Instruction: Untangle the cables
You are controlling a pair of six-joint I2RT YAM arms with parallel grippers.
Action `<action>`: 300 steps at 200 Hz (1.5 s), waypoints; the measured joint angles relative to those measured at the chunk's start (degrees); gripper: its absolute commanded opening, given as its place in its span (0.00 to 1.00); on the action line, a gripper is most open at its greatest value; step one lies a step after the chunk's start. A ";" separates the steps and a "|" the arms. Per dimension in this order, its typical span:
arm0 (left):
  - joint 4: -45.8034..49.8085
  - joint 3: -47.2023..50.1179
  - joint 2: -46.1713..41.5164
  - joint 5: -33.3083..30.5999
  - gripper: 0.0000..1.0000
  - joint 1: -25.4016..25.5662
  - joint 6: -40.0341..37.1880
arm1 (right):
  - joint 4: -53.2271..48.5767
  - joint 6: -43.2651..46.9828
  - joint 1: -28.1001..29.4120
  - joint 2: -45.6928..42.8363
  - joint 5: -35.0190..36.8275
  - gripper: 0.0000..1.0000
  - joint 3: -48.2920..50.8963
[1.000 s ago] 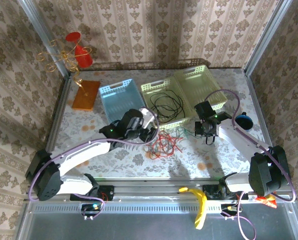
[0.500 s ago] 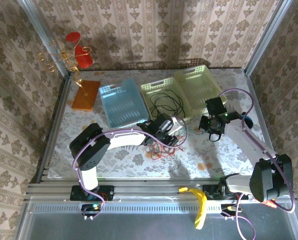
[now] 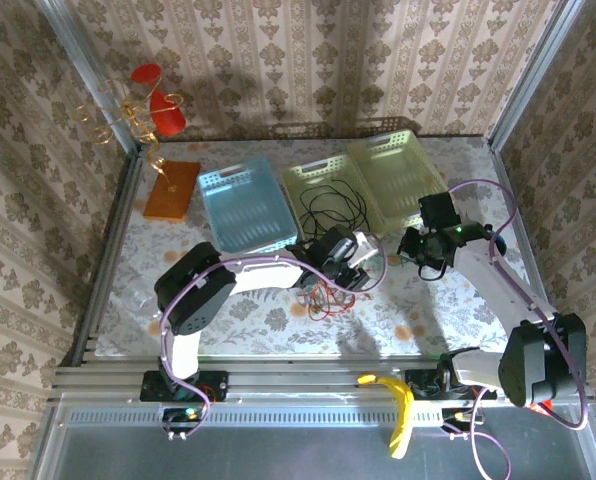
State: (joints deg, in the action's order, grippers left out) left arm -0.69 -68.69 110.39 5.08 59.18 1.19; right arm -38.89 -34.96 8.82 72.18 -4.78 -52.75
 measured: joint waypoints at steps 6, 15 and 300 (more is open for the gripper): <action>-0.13 -0.37 0.52 0.13 0.56 0.00 -0.02 | 0.00 -0.04 -0.02 -0.11 0.00 0.00 0.00; -0.26 -0.90 1.55 0.17 0.56 0.00 -0.13 | 0.04 -0.22 -0.15 -0.26 0.00 0.00 0.00; -7.02 12.24 -2.27 -1.62 0.00 -3.02 2.23 | -1.31 -2.89 -17.66 -16.92 7.98 0.00 1.95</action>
State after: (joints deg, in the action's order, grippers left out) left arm -7.70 -56.45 108.12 3.46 56.16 3.42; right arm -40.21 -37.85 -8.84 55.27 3.20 -50.81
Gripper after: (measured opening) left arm 0.053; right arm 0.069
